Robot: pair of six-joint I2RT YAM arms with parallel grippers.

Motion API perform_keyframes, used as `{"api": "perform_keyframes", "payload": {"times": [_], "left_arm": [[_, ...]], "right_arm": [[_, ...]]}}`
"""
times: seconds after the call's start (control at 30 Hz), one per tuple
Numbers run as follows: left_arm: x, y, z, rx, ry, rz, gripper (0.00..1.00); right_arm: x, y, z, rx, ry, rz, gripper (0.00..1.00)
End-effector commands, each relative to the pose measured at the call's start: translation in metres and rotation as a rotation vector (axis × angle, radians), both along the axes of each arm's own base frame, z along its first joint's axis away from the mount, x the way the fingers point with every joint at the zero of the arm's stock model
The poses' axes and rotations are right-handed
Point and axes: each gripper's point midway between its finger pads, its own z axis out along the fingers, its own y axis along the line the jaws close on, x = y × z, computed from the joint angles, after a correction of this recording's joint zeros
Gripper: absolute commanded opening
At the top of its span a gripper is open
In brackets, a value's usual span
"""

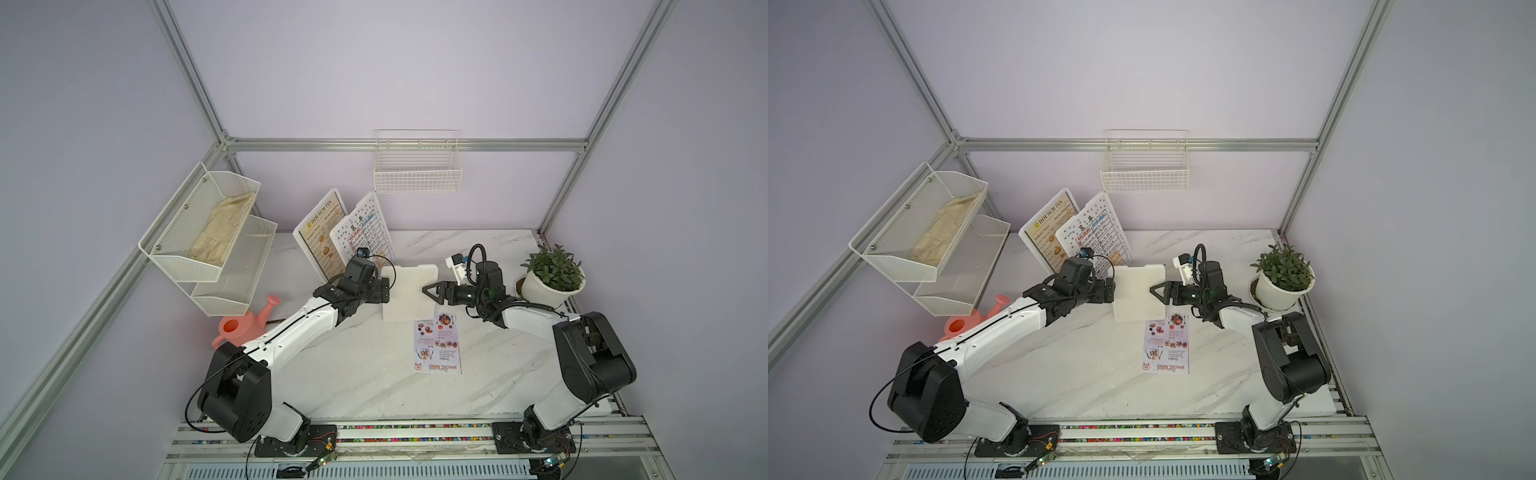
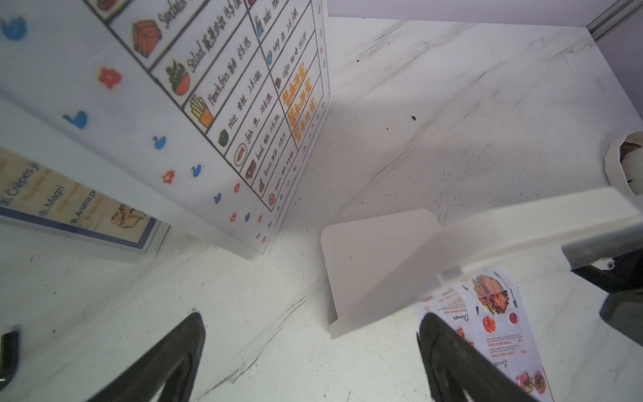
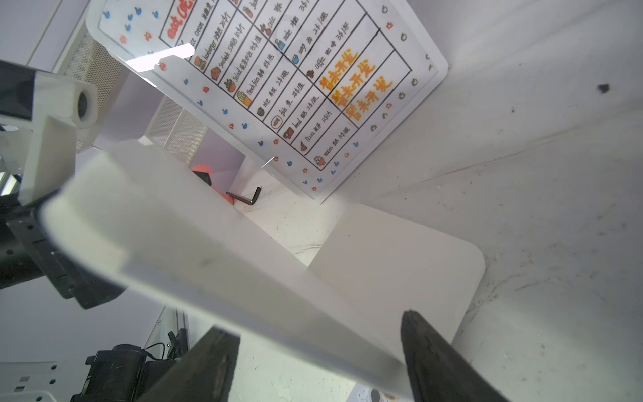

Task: Insert the menus into the narrow rack
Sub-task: Move the narrow rack to the center of the board, then pick up the menu from the center of the board.

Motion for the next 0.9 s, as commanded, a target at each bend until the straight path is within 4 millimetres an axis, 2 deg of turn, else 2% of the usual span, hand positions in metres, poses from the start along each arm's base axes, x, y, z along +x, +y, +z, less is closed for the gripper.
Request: {"api": "perform_keyframes", "payload": {"times": [0.0, 0.1, 0.13, 0.23, 0.27, 0.37, 0.43, 0.6, 0.63, 0.73, 0.87], "left_arm": [[-0.021, 0.000, 0.017, -0.091, -0.013, -0.013, 0.98], [-0.043, -0.013, 0.015, -0.128, 0.003, -0.046, 0.99], [-0.052, -0.021, 0.013, -0.134, 0.008, -0.065, 0.99], [-0.072, -0.045, 0.002, -0.161, 0.054, -0.108, 0.99], [-0.079, -0.055, -0.004, -0.168, 0.071, -0.129, 0.99], [-0.097, -0.086, -0.022, -0.177, 0.119, -0.186, 0.97], [-0.106, -0.102, -0.036, -0.193, 0.154, -0.206, 0.95], [-0.118, -0.127, -0.073, -0.251, 0.236, -0.207, 0.92], [-0.118, -0.128, -0.080, -0.260, 0.248, -0.196, 0.92], [-0.119, -0.133, -0.097, -0.270, 0.287, -0.182, 0.92], [-0.117, -0.135, -0.112, -0.252, 0.314, -0.166, 0.88]], "right_arm": [[-0.001, -0.026, 0.002, -0.100, 0.048, -0.153, 0.84], [-0.015, -0.044, -0.009, -0.157, 0.141, -0.234, 0.96], [-0.021, -0.049, -0.013, -0.168, 0.172, -0.258, 0.97], [-0.040, -0.058, -0.031, -0.176, 0.282, -0.303, 0.97], [-0.045, -0.061, -0.026, -0.160, 0.294, -0.322, 0.97], [-0.057, -0.072, -0.036, -0.166, 0.409, -0.398, 0.97], [-0.069, -0.068, -0.044, -0.174, 0.464, -0.359, 0.97], [-0.091, -0.073, -0.063, -0.194, 0.550, -0.329, 0.97], [-0.094, -0.075, -0.067, -0.192, 0.578, -0.331, 0.95], [-0.101, -0.078, -0.074, -0.149, 0.619, -0.304, 0.80], [-0.105, -0.075, -0.079, -0.105, 0.662, -0.250, 0.71]]}}
